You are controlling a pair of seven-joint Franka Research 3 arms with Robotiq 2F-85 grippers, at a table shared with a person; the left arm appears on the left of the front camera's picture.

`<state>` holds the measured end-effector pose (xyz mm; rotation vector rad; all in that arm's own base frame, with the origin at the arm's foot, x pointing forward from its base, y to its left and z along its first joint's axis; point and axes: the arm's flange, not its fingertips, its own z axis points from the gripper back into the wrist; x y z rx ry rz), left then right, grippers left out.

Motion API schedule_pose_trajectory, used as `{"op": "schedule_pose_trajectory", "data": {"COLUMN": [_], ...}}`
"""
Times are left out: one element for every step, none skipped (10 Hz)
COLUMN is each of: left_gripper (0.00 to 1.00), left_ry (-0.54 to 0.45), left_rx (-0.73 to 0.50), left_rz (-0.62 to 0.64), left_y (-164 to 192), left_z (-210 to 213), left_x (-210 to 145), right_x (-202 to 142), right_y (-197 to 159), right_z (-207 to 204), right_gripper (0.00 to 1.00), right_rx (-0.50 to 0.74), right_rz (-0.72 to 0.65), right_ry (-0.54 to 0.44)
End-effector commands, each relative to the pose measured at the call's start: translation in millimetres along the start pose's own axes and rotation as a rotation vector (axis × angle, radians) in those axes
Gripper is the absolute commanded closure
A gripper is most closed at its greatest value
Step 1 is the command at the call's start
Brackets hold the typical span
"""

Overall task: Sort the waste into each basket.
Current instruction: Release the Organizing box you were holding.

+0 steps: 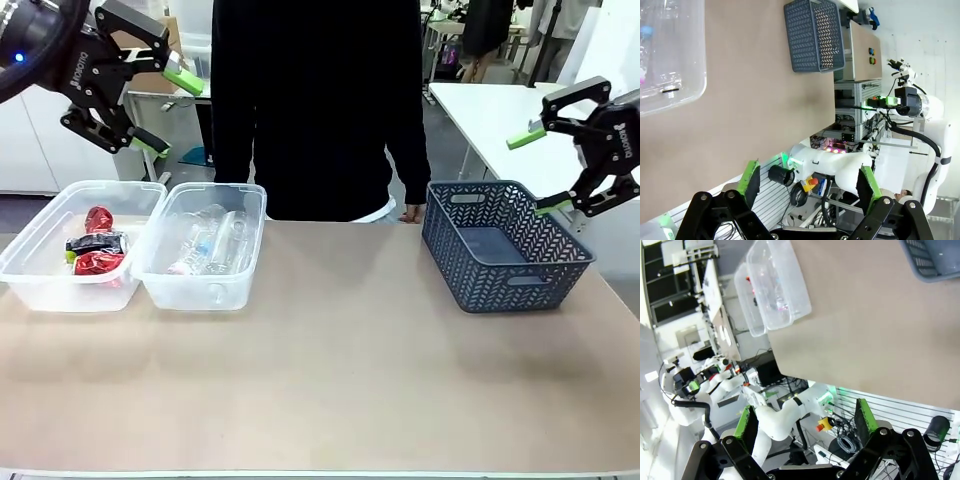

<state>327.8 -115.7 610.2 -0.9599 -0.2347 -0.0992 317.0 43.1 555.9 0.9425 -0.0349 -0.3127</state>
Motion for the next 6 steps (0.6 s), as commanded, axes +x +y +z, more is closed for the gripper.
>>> {"op": "schedule_pose_trajectory", "data": {"left_gripper": [0.00,0.00,0.00,0.00,0.00,0.00], "left_ry": [0.000,0.000,0.000,0.000,0.000,0.000], "left_rx": [-0.026,-0.026,-0.026,-0.026,-0.026,-0.026], "left_rz": [-0.004,-0.004,-0.004,-0.004,-0.004,-0.004], "left_y": [0.3,0.3,0.3,0.3,0.3,0.3], "left_z": [-1.1,-1.1,-1.1,-1.1,-1.1,-1.1], "left_x": [-0.6,-0.6,-0.6,-0.6,-0.6,-0.6], "right_x": [2.1,2.1,2.1,2.1,2.1,2.1], "right_y": [-1.1,-1.1,-1.1,-1.1,-1.1,-1.1], "right_z": [2.1,2.1,2.1,2.1,2.1,2.1], "right_gripper": [0.00,0.00,0.00,0.00,0.00,0.00], "right_rx": [0.025,0.025,0.025,0.025,0.025,0.025], "right_rz": [0.024,0.024,0.024,0.024,0.024,0.024], "right_ry": [0.011,0.011,0.011,0.011,0.011,0.011]}}
